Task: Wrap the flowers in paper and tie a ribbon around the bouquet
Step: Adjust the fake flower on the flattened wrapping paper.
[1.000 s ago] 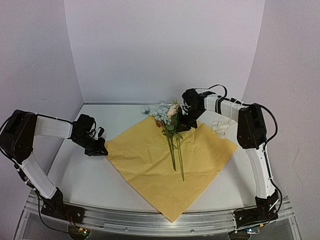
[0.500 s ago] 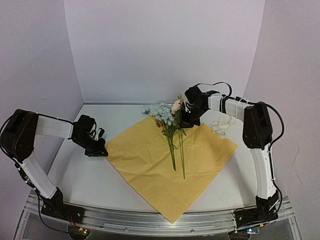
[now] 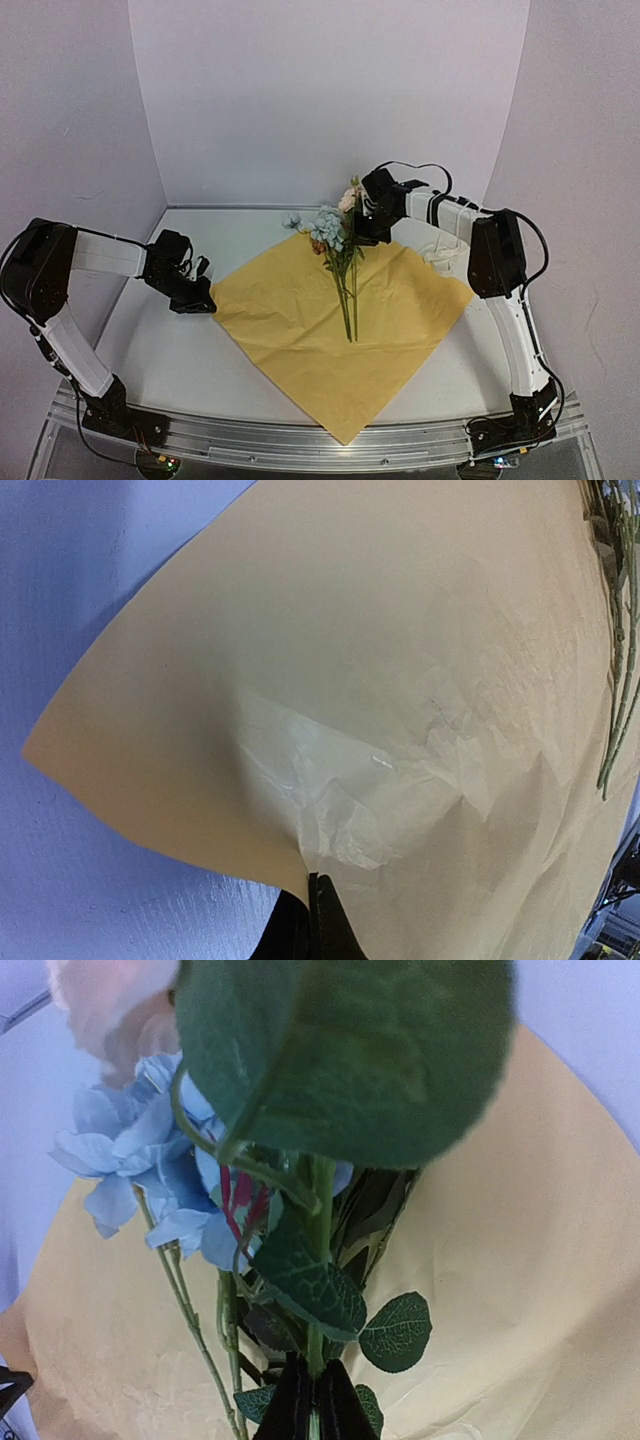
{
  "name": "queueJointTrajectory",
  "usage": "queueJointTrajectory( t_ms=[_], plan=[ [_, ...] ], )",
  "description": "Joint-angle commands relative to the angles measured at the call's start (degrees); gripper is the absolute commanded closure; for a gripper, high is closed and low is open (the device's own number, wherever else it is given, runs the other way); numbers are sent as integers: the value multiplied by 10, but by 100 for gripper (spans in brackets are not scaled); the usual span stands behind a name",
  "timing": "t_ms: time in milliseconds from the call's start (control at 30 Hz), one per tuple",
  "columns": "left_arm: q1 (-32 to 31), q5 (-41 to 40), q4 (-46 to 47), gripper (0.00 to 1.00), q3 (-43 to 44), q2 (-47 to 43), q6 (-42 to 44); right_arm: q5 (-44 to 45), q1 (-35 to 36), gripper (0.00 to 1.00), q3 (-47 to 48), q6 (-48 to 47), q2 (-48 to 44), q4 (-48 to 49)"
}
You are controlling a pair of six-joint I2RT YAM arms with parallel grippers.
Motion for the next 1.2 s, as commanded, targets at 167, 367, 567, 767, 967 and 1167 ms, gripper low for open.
queueJointTrajectory(
  t_ms=[167,367,567,767,967,1167],
  plan=[
    [-1,9,-6,100,21,9,7,47,2,100,-6,39,18,23],
    [-1,11,-4,100,21,10,7,105,15,100,-64,71,-10,59],
    [-1,14,-3,100,19,8,6,125,26,100,-62,91,-6,62],
    [-1,16,-1,100,18,7,6,162,34,100,-53,108,-5,55],
    [-1,19,1,100,18,7,6,190,38,100,-48,143,-10,48],
    [-1,20,3,100,16,4,5,197,44,100,-45,170,-14,45]
  ],
)
